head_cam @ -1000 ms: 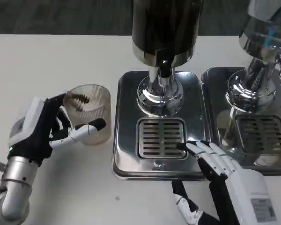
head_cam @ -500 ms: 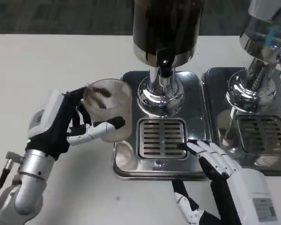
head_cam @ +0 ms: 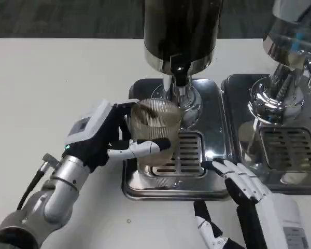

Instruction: Grasp the cup under the faucet to collect the drink, then remove the cup.

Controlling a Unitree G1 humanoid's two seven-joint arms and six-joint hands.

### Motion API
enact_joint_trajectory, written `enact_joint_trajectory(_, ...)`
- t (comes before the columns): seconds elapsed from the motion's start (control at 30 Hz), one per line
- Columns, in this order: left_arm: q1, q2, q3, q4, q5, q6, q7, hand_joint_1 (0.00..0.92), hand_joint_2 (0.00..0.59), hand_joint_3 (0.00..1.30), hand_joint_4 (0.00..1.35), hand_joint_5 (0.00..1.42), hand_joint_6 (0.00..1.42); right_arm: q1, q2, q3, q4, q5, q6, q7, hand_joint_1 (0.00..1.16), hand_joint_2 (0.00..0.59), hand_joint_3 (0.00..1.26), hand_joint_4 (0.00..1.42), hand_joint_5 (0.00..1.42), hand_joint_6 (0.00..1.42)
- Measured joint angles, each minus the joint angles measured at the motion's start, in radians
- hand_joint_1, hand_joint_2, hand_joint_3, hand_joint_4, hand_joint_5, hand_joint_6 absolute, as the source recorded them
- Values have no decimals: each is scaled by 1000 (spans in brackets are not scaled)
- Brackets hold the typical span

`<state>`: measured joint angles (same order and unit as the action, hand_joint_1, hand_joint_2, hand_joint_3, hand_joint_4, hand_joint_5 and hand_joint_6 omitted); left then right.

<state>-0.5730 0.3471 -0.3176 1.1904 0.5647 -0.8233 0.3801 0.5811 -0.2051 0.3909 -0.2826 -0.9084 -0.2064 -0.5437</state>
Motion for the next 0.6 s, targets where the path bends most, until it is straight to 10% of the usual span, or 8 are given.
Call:
enact_joint_trajectory(0.33, -47, -34, -41, 25, 29, 28, -8, 331, 142, 593, 664, 898, 1071, 21, 15, 0, -1, -6, 0, -8, 469, 437, 295, 211, 195, 351)
enact_joint_trajectory(0.6, -70, -49, -61, 36, 34, 39, -30, 235, 137, 439, 456, 568, 642, 27, 31, 7, -1, -7, 0, -11, 469, 437, 294, 211, 195, 354)
